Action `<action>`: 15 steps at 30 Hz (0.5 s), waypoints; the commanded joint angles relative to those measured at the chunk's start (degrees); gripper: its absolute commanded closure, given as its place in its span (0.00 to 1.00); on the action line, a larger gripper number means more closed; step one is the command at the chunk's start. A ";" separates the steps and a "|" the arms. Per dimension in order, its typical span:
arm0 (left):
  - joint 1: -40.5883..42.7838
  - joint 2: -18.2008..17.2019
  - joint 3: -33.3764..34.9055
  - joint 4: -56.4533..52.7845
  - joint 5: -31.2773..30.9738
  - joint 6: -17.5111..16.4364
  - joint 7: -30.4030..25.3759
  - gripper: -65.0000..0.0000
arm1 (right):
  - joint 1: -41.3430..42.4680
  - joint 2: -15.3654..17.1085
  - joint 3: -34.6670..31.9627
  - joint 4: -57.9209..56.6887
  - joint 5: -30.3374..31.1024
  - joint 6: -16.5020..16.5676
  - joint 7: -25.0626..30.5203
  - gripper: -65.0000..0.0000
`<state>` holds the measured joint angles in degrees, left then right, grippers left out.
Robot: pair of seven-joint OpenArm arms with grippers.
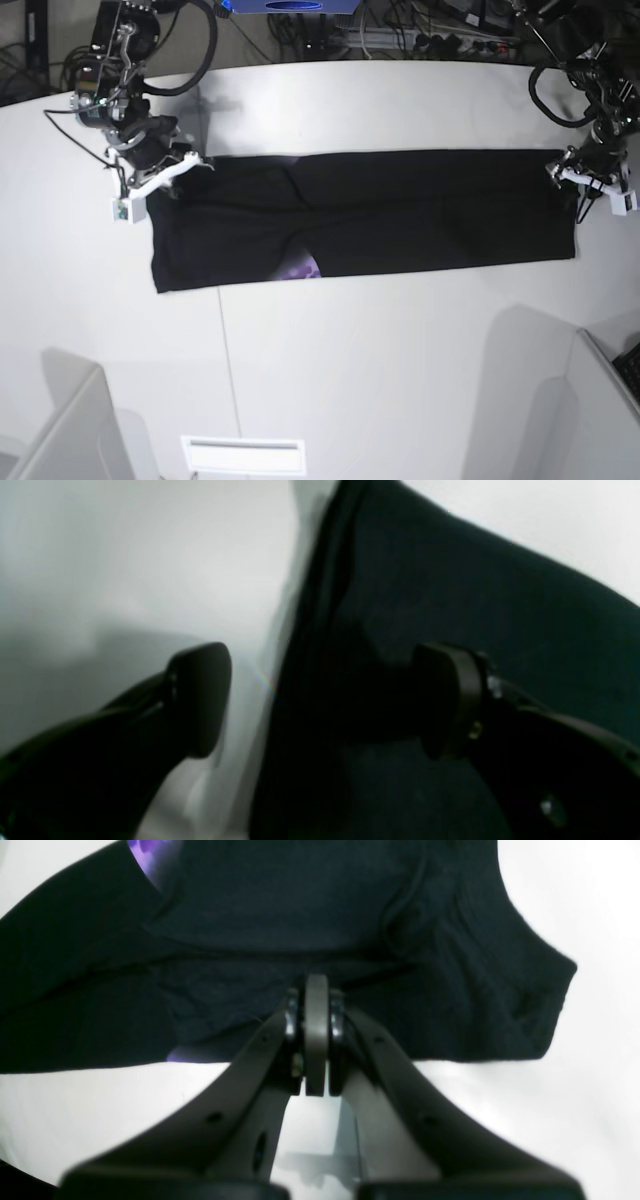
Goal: Fold the T-shirt properly
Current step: 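Regrasp the folded strip's ends with both grippers and smooth it flat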
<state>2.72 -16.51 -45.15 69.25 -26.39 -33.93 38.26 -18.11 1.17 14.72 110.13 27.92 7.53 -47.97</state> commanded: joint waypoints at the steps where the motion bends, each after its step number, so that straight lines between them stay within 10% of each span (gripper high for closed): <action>1: -1.27 -1.11 0.35 -0.37 0.85 -0.22 -0.41 0.17 | 0.13 0.28 0.00 0.95 0.52 0.25 0.98 1.00; 8: -2.85 -0.85 0.44 -5.03 3.23 -0.31 -0.33 0.25 | -0.84 0.19 0.00 1.04 0.52 0.25 1.06 1.00; 15: -3.03 -0.94 0.27 -7.14 3.23 -0.40 -0.41 0.94 | -0.84 0.19 0.44 1.04 0.52 0.25 1.06 1.00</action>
<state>-0.34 -17.17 -44.97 62.04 -24.84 -34.52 35.03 -19.40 1.06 14.79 110.13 27.97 7.55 -48.01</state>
